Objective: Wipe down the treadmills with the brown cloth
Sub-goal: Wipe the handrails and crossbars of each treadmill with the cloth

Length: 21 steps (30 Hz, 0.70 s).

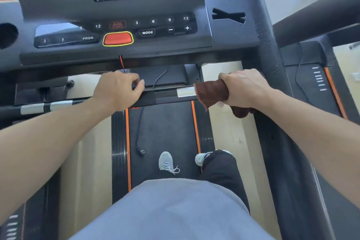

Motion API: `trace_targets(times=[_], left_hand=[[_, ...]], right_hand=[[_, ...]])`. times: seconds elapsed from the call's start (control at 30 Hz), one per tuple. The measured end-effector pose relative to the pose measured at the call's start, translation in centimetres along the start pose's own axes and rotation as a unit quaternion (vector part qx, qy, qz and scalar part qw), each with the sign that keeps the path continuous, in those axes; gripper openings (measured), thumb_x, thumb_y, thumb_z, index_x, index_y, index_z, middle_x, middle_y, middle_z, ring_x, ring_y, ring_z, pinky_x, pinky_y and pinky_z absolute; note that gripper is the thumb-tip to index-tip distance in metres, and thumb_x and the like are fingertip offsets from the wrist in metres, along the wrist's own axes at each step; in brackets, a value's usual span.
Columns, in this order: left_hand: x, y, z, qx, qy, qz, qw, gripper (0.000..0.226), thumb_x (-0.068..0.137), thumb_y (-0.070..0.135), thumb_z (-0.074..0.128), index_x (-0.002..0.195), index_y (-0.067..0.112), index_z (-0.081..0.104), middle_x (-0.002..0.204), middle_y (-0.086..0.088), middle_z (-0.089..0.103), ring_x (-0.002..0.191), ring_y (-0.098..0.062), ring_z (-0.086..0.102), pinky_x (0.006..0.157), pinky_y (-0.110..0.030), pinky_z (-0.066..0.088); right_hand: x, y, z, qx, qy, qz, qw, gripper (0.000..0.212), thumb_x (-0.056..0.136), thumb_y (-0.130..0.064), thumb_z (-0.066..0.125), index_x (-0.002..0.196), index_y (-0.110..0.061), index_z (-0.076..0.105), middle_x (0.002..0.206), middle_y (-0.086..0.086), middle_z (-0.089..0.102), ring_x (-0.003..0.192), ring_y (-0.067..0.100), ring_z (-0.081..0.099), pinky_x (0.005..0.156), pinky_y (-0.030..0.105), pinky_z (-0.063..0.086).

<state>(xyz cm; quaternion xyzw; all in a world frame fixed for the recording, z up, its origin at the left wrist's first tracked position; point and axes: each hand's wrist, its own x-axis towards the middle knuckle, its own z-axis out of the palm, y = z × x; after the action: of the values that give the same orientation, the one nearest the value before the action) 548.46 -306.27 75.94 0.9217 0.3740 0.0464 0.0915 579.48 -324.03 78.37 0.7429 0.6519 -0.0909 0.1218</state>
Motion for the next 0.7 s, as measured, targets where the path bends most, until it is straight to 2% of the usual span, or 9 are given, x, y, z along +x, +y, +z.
trace_targets(times=[0.1, 0.23, 0.33, 0.4, 0.53, 0.6, 0.7], left_hand=[[-0.2, -0.2, 0.2, 0.001, 0.032, 0.017, 0.999, 0.041, 0.095, 0.041, 0.031, 0.070, 0.017, 0.052, 0.052, -0.011, 0.053, 0.052, -0.035, 0.048, 0.055, -0.040, 0.045], [-0.3, -0.6, 0.6, 0.002, 0.073, 0.009, 0.997, 0.044, 0.102, 0.033, 0.030, 0.087, 0.015, 0.066, 0.052, -0.012, 0.055, 0.051, -0.040, 0.055, 0.052, -0.043, 0.045], [-0.7, -0.5, 0.3, -0.045, 0.117, -0.016, 0.992, 0.039, 0.106, 0.031, 0.032, 0.102, 0.016, 0.067, 0.057, -0.008, 0.061, 0.055, -0.039, 0.059, 0.054, -0.041, 0.045], [-0.7, -0.4, 0.1, -0.072, 0.145, -0.050, 0.986, 0.037, 0.107, 0.028, 0.033, 0.105, 0.014, 0.067, 0.065, -0.007, 0.066, 0.060, -0.038, 0.062, 0.057, -0.041, 0.044], [-0.3, -0.2, -0.1, -0.090, 0.119, -0.056, 0.987, 0.042, 0.103, 0.034, 0.030, 0.095, 0.014, 0.067, 0.071, -0.008, 0.069, 0.065, -0.038, 0.063, 0.060, -0.042, 0.047], [-0.3, -0.3, 0.0, -0.089, 0.108, -0.041, 0.989, 0.044, 0.102, 0.037, 0.030, 0.090, 0.014, 0.066, 0.069, -0.007, 0.067, 0.065, -0.038, 0.061, 0.059, -0.046, 0.048], [-0.5, 0.0, 0.0, -0.053, 0.108, 0.003, 0.993, 0.035, 0.103, 0.034, 0.037, 0.092, 0.017, 0.065, 0.073, -0.002, 0.068, 0.068, -0.034, 0.064, 0.056, -0.046, 0.050]], right_hand=[[0.4, -1.5, -0.7, 0.019, -0.009, -0.006, 1.000, 0.036, 0.080, -0.054, 0.070, 0.104, -0.029, 0.058, 0.092, -0.003, 0.072, 0.074, 0.028, 0.064, 0.068, 0.032, 0.044], [3.0, -8.7, -1.3, 0.075, 0.015, -0.064, 0.995, 0.038, 0.082, -0.060, 0.059, 0.104, -0.029, 0.052, 0.099, -0.001, 0.073, 0.088, 0.033, 0.072, 0.071, 0.037, 0.047], [5.6, -16.2, -1.1, 0.081, 0.045, -0.112, 0.989, 0.042, 0.086, -0.059, 0.059, 0.108, -0.024, 0.053, 0.099, -0.002, 0.073, 0.085, 0.034, 0.071, 0.065, 0.036, 0.038], [6.3, -18.8, -1.1, 0.073, 0.073, -0.114, 0.988, 0.048, 0.083, -0.063, 0.064, 0.107, -0.022, 0.054, 0.094, -0.004, 0.071, 0.078, 0.030, 0.071, 0.062, 0.034, 0.036], [6.1, -18.4, 0.0, 0.065, 0.127, -0.116, 0.983, 0.037, 0.083, -0.048, 0.066, 0.105, -0.021, 0.053, 0.089, -0.005, 0.068, 0.073, 0.026, 0.070, 0.057, 0.033, 0.031], [6.2, -17.9, 0.3, 0.074, 0.128, -0.124, 0.981, 0.037, 0.085, -0.049, 0.064, 0.106, -0.020, 0.054, 0.090, -0.004, 0.068, 0.074, 0.027, 0.069, 0.057, 0.033, 0.030], [5.2, -15.5, 0.3, 0.054, 0.103, -0.110, 0.987, 0.042, 0.084, -0.055, 0.064, 0.107, -0.021, 0.053, 0.093, -0.003, 0.068, 0.080, 0.028, 0.071, 0.059, 0.033, 0.032]])
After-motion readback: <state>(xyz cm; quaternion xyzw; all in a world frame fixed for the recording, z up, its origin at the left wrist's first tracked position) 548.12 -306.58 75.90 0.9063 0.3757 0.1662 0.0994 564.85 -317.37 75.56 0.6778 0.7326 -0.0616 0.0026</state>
